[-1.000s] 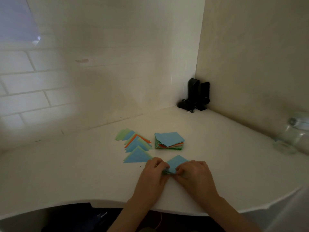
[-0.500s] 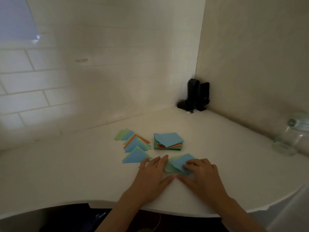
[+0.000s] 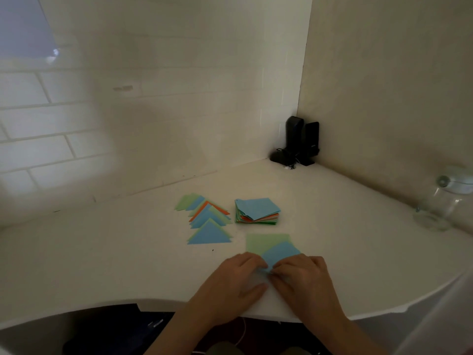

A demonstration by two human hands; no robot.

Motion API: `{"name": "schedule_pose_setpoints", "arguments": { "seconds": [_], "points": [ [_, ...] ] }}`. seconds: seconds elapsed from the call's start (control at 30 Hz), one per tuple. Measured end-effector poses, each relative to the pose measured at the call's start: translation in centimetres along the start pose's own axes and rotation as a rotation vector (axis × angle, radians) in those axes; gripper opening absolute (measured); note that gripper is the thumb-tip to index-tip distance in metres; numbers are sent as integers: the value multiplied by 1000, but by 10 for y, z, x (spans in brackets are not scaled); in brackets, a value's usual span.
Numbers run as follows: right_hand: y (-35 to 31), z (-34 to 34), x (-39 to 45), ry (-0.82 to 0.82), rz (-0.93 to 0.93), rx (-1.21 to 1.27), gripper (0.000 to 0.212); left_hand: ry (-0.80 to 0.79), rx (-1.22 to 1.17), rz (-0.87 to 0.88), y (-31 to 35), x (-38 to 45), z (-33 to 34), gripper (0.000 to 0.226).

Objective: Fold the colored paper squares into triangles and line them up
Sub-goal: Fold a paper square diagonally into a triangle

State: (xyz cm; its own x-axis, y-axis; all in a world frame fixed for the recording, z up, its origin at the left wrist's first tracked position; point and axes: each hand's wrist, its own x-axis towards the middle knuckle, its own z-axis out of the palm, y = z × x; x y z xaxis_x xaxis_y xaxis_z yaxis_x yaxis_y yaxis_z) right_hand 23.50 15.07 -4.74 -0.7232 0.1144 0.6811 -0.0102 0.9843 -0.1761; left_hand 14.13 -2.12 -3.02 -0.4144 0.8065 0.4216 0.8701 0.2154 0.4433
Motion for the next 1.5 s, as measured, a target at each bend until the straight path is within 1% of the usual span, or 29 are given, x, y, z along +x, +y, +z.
{"name": "schedule_pose_setpoints", "arguments": {
  "seconds": [0.1, 0.23, 0.37, 0.47, 0.57, 0.63, 0.73, 0.9, 1.0, 1.07, 1.13, 1.2, 1.3, 1.4, 1.5],
  "points": [
    [0, 0, -2, -96, 109, 123, 20, -1, 20, -13, -4, -3, 4, 29],
    [4, -2, 3, -127, 216, 293, 24, 79, -70, -78, -6, 3, 10, 25],
    [5, 0, 7, -149, 204, 276, 31, 172, -91, -131, -5, 13, 17, 23],
    [6, 4, 6, -145, 220, 287, 27, 208, -80, -169, -5, 17, 22, 17],
    [5, 4, 7, -139, 270, 335, 22, 230, -126, -224, -4, 19, 23, 13],
    [6, 2, 9, -156, 340, 383, 29, 257, -207, -297, -4, 21, 22, 17],
    [8, 1, 17, -269, 448, 430, 42, 249, -278, -390, -4, 26, 21, 26],
    [22, 1, 27, -455, 482, 489, 38, 149, -328, -440, -10, 32, 10, 27],
    [27, -5, 26, -494, 450, 493, 35, 122, -323, -437, -12, 29, 6, 28],
    [25, -8, 25, -494, 435, 508, 27, 109, -322, -425, -13, 28, 5, 29],
    [19, -9, 23, -449, 447, 503, 17, 65, -327, -387, -14, 26, 1, 31],
    [12, -4, 20, -397, 439, 411, 15, -5, -349, -332, -13, 23, -5, 37],
    [4, 2, 16, -406, 385, 275, 20, -44, -343, -272, -11, 16, -9, 49],
    [6, 2, 16, -416, 281, 338, 16, 29, -217, -186, -12, 10, -3, 49],
    [12, -3, 23, -445, 162, 431, 19, 58, -25, -67, -15, 13, 1, 36]
  ]
}}
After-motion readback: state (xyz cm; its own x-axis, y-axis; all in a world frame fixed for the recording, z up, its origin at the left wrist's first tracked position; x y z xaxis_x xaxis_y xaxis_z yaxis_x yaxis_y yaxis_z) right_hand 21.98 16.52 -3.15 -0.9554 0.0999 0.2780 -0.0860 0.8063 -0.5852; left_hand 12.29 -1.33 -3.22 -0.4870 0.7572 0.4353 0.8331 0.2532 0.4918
